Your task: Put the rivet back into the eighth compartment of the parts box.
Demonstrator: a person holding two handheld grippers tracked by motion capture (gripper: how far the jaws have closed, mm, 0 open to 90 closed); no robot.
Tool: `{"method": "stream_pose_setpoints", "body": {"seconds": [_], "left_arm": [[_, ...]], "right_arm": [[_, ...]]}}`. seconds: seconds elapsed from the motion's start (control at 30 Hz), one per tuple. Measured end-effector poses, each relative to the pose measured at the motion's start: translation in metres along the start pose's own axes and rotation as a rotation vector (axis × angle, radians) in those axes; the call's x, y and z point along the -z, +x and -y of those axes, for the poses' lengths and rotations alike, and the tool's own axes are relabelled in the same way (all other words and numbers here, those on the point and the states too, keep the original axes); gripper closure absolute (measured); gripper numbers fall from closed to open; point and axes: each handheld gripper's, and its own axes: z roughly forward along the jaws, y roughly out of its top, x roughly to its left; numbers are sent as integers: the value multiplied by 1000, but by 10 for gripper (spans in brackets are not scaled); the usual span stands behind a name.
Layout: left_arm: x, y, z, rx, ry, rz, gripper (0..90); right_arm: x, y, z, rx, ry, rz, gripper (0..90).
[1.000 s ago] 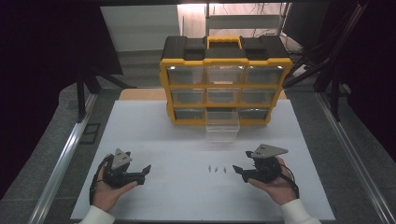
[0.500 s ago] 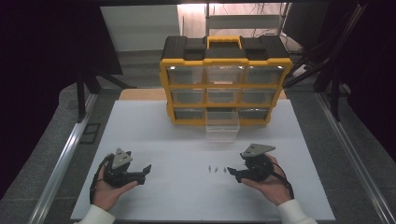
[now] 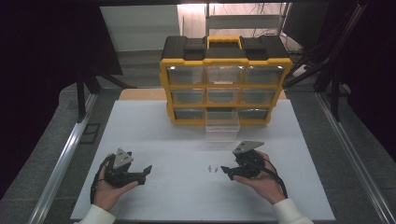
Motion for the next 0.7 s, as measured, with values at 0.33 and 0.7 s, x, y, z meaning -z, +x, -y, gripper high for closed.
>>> {"method": "stream_pose_setpoints", "body": {"seconds": [0.33, 0.7], "left_arm": [[-1, 0, 0, -1, 2, -1, 108], [-1, 1, 0, 1, 5, -1, 108]], "right_arm": [[-16, 2, -3, 5, 73, 17, 287], [-33, 0, -2, 4, 148, 46, 308]]}}
